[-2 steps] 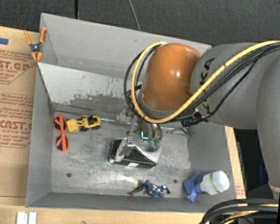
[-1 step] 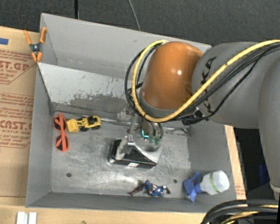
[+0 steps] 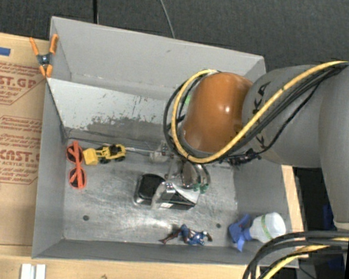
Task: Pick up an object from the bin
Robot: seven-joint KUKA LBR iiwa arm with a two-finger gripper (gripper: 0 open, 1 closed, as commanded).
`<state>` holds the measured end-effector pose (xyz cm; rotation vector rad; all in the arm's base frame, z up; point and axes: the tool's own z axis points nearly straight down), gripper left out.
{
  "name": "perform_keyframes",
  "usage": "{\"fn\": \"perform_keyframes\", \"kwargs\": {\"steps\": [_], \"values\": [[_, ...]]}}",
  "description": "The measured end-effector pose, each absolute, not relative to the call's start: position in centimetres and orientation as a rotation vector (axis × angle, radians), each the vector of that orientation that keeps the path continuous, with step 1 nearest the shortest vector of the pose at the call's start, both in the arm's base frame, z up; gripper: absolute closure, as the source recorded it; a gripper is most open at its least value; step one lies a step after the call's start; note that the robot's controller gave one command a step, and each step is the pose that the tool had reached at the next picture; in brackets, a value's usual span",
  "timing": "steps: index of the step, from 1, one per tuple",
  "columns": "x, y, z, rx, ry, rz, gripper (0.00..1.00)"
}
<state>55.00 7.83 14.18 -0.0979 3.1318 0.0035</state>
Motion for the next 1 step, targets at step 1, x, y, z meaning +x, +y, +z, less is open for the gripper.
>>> {"fn": "perform_keyframes", "kwargs": {"steps": [1], "values": [[53.79, 4.47, 10.14, -0.211, 3.127, 0.003, 1.00]]}}
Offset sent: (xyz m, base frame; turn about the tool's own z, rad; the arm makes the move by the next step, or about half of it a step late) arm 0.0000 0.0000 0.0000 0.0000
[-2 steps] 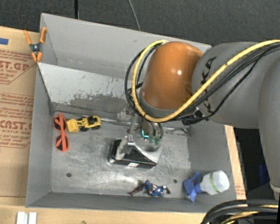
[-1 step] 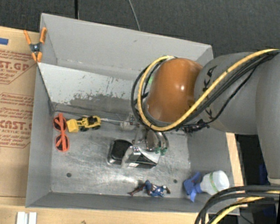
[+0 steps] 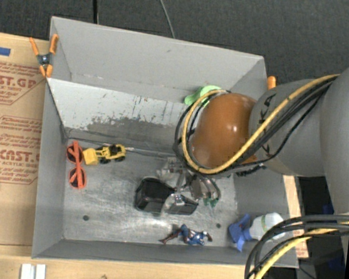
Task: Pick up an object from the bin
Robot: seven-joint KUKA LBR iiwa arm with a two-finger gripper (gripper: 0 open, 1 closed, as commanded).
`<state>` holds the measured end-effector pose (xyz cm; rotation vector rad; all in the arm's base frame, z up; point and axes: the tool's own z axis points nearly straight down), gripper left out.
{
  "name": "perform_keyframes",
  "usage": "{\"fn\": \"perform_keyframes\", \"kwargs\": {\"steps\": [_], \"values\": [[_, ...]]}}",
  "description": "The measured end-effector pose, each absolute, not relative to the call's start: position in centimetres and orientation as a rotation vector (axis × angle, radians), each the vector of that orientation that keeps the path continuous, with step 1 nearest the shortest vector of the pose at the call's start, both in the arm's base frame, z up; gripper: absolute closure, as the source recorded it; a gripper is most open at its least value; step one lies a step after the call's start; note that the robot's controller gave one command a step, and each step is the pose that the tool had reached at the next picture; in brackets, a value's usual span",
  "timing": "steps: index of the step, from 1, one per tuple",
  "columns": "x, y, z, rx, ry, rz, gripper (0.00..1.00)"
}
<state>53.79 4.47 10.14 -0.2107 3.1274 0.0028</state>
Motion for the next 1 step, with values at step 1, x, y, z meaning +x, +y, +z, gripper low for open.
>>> {"fn": "perform_keyframes", "kwargs": {"steps": [1], "values": [[53.58, 4.45, 9.92, -0.212, 3.136, 0.002, 0.00]]}}
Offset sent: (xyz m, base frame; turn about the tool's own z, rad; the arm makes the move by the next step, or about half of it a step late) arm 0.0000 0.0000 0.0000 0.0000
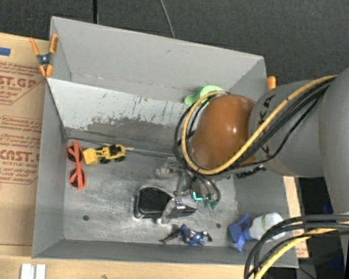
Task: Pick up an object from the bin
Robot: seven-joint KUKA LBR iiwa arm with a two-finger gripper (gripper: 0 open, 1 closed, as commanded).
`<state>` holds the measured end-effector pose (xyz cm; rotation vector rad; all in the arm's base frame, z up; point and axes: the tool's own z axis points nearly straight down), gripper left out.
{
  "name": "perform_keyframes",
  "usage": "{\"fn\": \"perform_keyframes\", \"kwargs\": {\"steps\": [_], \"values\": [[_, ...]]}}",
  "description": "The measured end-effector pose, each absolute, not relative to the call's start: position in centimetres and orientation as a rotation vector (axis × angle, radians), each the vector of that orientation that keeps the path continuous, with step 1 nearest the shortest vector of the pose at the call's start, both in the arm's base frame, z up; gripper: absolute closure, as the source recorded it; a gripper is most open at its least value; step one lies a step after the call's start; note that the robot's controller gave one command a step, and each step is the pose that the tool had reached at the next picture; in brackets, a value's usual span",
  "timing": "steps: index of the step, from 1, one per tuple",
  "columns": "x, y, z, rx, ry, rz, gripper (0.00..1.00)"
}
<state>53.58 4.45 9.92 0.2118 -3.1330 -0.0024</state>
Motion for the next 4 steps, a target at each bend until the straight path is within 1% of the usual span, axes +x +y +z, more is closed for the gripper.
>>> {"fn": "perform_keyframes", "kwargs": {"steps": [1, 2, 3, 4], "values": [[53.46, 4.40, 9.91, 0.210, -3.127, -0.002, 1.00], [53.58, 4.40, 9.89, 0.210, -3.134, -0.003, 0.00], [53.58, 4.36, 9.96, 0.209, -3.132, -0.002, 1.00], [53.60, 4.39, 9.91, 0.210, -3.135, -0.002, 0.00]]}}
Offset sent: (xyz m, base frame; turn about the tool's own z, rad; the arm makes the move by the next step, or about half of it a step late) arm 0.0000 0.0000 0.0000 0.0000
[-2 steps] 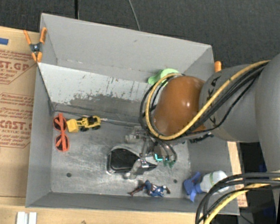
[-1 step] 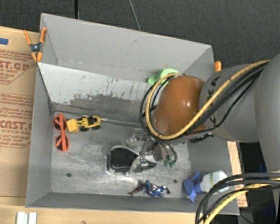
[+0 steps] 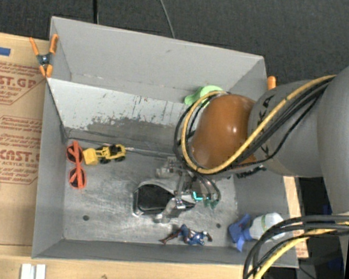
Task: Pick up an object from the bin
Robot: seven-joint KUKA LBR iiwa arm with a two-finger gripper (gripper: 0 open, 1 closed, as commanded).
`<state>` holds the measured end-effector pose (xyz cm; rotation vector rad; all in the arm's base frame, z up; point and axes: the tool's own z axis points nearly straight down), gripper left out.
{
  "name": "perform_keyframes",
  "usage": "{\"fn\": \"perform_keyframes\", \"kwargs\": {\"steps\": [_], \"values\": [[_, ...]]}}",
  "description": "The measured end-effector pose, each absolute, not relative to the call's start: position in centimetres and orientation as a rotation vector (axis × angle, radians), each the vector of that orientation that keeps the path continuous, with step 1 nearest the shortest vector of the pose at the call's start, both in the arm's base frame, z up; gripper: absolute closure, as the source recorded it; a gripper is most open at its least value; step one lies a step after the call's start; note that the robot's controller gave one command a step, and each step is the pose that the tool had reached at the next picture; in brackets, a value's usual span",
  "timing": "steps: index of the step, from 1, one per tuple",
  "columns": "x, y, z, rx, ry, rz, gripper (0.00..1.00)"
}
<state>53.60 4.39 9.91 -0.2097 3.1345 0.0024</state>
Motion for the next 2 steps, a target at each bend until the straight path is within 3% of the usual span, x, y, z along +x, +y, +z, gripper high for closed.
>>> {"fn": "perform_keyframes", "kwargs": {"steps": [1, 2], "values": [[53.59, 4.37, 9.96, -0.210, 3.136, 0.002, 1.00], [53.60, 4.40, 9.90, -0.210, 3.134, 0.003, 0.00]]}}
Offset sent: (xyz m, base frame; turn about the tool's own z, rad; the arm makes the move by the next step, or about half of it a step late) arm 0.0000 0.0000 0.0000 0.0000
